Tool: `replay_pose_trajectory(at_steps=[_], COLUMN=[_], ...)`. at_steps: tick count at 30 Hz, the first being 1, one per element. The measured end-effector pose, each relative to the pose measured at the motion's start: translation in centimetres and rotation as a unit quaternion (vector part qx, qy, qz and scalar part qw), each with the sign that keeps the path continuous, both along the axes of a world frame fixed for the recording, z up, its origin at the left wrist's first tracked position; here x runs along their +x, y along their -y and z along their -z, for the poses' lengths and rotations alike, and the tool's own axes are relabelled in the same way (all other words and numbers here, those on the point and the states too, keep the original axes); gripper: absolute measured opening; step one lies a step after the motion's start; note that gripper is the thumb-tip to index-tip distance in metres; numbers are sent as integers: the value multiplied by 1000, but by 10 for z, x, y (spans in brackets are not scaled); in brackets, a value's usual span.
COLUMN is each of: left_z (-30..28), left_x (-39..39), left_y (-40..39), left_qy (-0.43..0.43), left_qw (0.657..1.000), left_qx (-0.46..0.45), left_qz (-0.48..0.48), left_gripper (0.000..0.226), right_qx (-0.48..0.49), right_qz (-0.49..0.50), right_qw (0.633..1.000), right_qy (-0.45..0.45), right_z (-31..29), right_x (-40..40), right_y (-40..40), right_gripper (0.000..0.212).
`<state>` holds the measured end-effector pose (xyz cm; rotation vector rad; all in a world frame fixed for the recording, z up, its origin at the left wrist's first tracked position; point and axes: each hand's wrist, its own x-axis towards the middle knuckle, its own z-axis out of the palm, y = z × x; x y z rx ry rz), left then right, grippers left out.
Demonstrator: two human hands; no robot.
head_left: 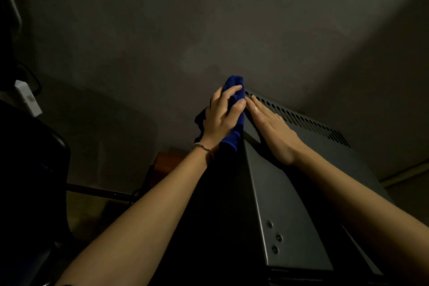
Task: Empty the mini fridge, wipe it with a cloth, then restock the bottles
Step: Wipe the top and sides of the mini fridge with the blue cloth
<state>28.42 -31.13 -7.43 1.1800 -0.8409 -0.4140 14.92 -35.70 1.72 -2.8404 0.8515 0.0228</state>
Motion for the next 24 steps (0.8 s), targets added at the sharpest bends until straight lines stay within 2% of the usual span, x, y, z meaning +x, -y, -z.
replay_pose_trajectory(at_steps=[3, 7, 15, 21, 24], left_z=[3, 1, 6, 7, 8], left_x=[-14, -50, -123, -109, -88], left_y=[-19, -66, -161, -144, -118], left_qy=[32, 63, 54, 54, 54], left_qw=[999, 997, 998, 998, 998], left_qx=[-18, -21, -23, -33, -42], left_qz=[-14, -32, -9, -17, -11], left_gripper=[52, 47, 47, 49, 46], right_qx=[6, 61, 48, 31, 7], right_qz=[2, 18, 3, -2, -26], right_qw=[1000, 994, 997, 999, 999], right_qy=[23, 88, 57, 43, 35], right_z=[4, 5, 1, 1, 4], right_x=[-1, 2, 2, 2, -1], right_y=[5, 6, -9, -9, -2], right_gripper=[60, 81, 72, 74, 95])
